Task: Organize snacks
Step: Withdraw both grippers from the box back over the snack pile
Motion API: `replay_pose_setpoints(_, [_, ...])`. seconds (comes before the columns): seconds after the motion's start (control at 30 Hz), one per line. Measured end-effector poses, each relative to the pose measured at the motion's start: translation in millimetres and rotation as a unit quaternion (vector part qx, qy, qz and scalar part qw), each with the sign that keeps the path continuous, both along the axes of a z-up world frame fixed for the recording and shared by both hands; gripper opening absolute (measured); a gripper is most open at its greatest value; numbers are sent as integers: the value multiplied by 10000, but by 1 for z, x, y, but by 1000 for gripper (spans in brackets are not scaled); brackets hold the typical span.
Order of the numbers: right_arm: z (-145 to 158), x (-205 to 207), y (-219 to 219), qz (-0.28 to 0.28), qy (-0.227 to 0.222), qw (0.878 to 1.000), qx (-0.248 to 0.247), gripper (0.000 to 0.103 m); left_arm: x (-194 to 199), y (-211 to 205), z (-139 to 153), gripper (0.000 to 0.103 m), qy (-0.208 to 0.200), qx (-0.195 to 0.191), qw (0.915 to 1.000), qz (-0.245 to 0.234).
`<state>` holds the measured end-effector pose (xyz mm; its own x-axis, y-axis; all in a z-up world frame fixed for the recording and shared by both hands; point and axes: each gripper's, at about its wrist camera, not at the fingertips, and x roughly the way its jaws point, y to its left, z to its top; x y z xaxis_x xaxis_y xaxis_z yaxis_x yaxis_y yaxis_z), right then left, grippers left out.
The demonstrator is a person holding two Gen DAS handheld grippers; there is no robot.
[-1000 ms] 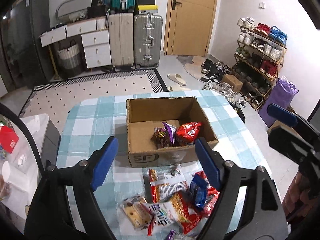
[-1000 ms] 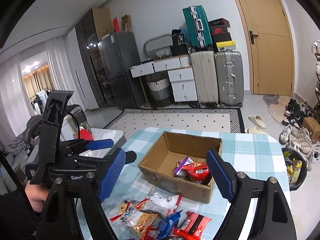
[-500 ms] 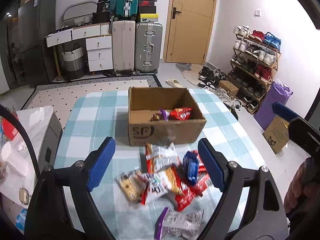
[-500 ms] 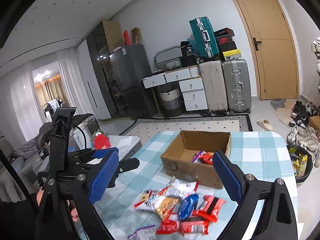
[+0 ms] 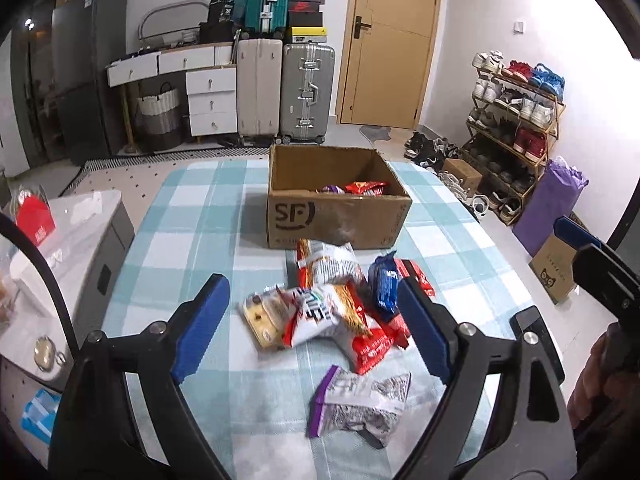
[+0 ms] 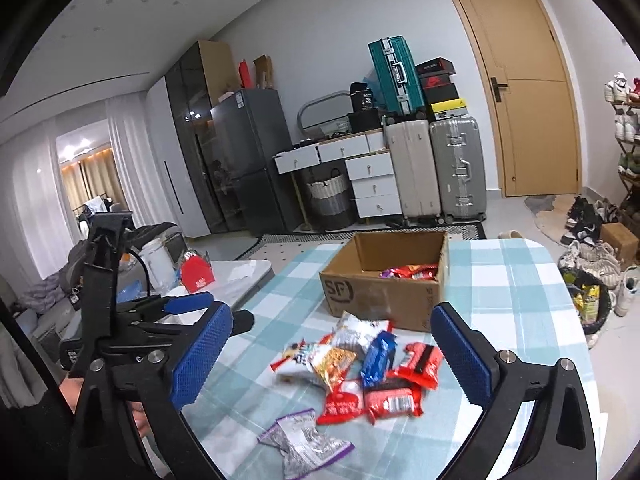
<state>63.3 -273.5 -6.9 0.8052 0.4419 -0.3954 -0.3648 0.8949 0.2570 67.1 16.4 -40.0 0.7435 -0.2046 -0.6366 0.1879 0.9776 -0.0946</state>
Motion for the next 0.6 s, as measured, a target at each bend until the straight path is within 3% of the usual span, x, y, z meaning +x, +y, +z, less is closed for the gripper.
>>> replay_pose_setpoints(0.2, [-15, -18, -10, -240, 49, 9997, -4, 102, -12, 5, -25, 102, 111, -215, 9994, -232])
replay_pose_setpoints(0.6, [-55, -28, -36, -532, 435, 9973, 243, 102, -27, -3, -76, 102, 333, -152, 9984, -433])
